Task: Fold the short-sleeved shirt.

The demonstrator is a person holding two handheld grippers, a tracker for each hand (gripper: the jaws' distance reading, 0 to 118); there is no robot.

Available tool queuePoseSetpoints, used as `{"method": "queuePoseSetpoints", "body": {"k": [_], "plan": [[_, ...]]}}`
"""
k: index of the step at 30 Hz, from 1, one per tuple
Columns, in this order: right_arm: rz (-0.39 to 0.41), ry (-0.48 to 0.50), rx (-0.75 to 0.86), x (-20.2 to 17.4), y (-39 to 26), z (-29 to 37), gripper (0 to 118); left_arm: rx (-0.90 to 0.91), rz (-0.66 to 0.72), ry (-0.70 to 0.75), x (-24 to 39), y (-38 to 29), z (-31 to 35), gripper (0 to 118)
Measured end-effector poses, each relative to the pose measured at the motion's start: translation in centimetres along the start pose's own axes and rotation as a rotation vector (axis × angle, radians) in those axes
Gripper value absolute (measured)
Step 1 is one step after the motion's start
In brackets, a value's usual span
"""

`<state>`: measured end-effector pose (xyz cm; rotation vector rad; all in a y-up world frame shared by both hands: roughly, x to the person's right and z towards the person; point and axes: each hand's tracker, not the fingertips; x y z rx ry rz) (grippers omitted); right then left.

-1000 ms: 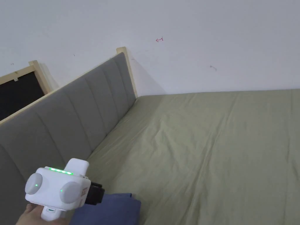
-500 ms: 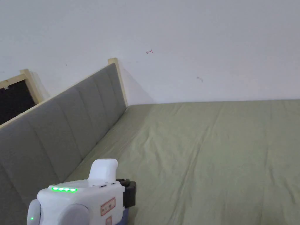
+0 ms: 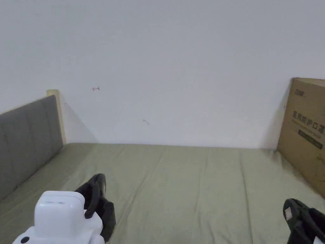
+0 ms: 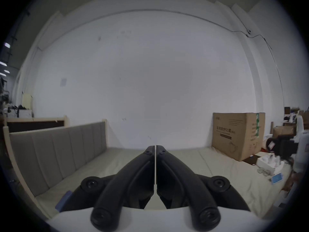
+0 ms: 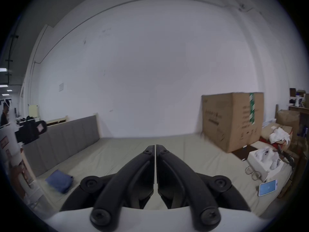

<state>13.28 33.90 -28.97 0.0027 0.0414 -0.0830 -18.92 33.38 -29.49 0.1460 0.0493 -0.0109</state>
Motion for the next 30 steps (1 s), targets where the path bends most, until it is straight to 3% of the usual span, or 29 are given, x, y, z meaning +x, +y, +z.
{"method": "queuePoseSetpoints", "body": {"k": [4,8,13,14,15,17,18,19,20,25,30], "plan": [[0.072,-0.150,0.013,0.8,-4.0,0.9,2,-0.021,-0.021,0.099,0.2,-3.3,2.1,1],[0.050,-0.137,-0.024,2.2,-5.8,1.7,2,-0.115,0.011,0.079,1.3,-4.6,3.7,1],[0.044,-0.140,-0.032,3.1,-5.6,1.9,3,-0.107,0.023,0.091,0.7,-3.7,3.8,2],[0.050,-0.138,-0.031,3.1,-5.5,2.0,4,-0.098,0.018,0.099,0.9,-3.4,3.6,2],[0.064,-0.132,-0.028,3.1,-5.4,2.0,13,-0.090,0.013,0.102,0.9,-3.1,3.8,5],[0.086,-0.113,-0.026,2.9,-5.1,2.2,49,-0.065,0.009,0.048,0.9,-2.5,3.9,24],[0.092,-0.102,-0.026,2.8,-5.0,2.1,86,-0.061,0.004,0.038,0.9,-2.4,3.9,61],[0.096,-0.091,-0.035,2.8,-5.0,2.0,108,-0.064,-0.007,0.042,1.1,-2.3,4.0,96],[0.105,-0.087,-0.043,2.7,-5.0,1.8,118,-0.068,-0.016,0.043,1.3,-2.2,3.8,118],[0.174,-0.066,-0.019,1.8,-5.3,2.5,118,-0.075,-0.014,0.024,1.3,-3.5,4.5,118],[0.173,-0.050,-0.023,1.4,-5.1,2.3,118,-0.122,0.019,0.027,1.2,-3.0,3.2,118]]}}
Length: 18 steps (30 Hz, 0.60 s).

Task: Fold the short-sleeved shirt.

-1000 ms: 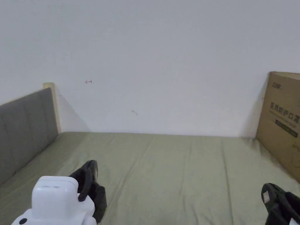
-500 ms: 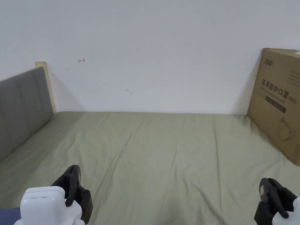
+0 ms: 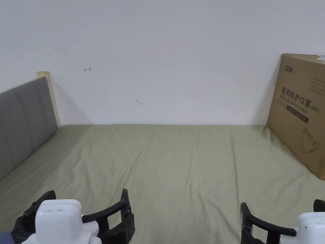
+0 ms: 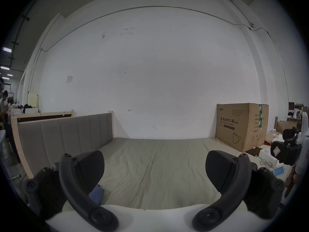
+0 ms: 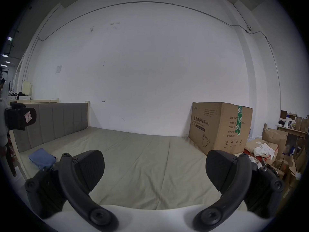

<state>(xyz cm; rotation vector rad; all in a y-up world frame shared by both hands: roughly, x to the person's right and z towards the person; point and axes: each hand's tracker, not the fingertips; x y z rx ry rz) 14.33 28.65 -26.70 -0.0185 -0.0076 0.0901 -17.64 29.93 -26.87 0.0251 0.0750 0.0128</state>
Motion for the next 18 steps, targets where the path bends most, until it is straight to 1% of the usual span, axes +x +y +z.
{"method": "queuePoseSetpoints", "body": {"k": [5,8,9,10,13,18], "plan": [[0.010,0.007,-0.011,-0.20,0.33,-0.52,118,-0.060,0.074,-0.107,-0.74,0.54,-0.63,118],[0.005,0.009,-0.020,-0.44,0.40,-0.66,118,-0.027,0.078,-0.078,-0.64,0.48,-0.20,118],[0.001,0.010,-0.024,-0.46,0.36,-0.74,118,-0.032,0.069,-0.029,-0.55,0.41,-0.06,118],[-0.002,0.010,-0.027,-0.48,0.32,-0.81,118,-0.033,0.060,-0.011,-0.39,0.38,-0.08,118],[-0.006,0.006,-0.034,-0.69,0.24,-0.85,118,-0.038,0.057,-0.023,-0.50,0.29,-0.22,118],[-0.017,-0.001,-0.056,-0.79,0.07,-1.04,118,-0.049,0.058,-0.002,-0.53,0.16,-0.29,118]]}}
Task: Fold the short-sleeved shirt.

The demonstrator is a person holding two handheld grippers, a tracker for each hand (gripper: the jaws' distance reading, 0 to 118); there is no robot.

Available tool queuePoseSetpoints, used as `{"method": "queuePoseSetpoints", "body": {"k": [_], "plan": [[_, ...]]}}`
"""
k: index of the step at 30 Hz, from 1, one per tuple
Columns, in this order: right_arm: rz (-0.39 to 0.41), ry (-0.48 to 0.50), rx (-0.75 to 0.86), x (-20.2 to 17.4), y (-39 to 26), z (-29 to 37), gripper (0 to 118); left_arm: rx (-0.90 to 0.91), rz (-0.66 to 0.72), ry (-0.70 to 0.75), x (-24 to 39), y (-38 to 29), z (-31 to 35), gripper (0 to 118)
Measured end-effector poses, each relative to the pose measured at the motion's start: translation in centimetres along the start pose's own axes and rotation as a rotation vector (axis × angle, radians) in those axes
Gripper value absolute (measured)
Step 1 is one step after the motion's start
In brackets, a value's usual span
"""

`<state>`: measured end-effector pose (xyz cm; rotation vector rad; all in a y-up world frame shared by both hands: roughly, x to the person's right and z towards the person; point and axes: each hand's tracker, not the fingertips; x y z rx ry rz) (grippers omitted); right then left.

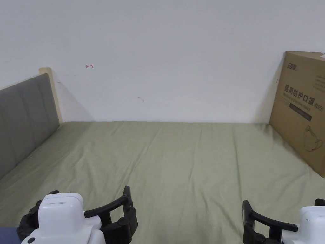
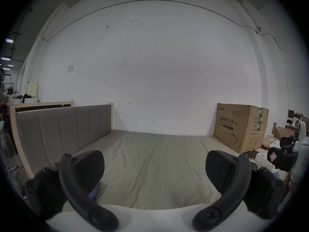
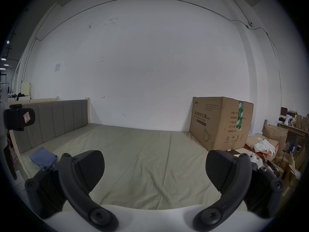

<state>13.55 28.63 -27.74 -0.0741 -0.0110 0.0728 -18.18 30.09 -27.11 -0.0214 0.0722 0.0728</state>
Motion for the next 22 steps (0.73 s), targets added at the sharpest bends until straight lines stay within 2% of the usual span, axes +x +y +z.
{"method": "queuePoseSetpoints", "body": {"k": [12,16,22], "plan": [[-0.002,-0.012,-0.056,-0.1,-0.3,-0.3,118,-0.048,-0.013,0.003,1.0,0.4,-0.3,118],[0.001,-0.009,-0.060,-0.1,-0.3,-0.1,118,-0.092,-0.041,0.049,1.5,0.0,-0.9,118],[0.002,-0.012,-0.060,-0.1,-0.3,0.1,118,-0.090,0.006,0.057,1.0,0.3,-0.5,118]]}}
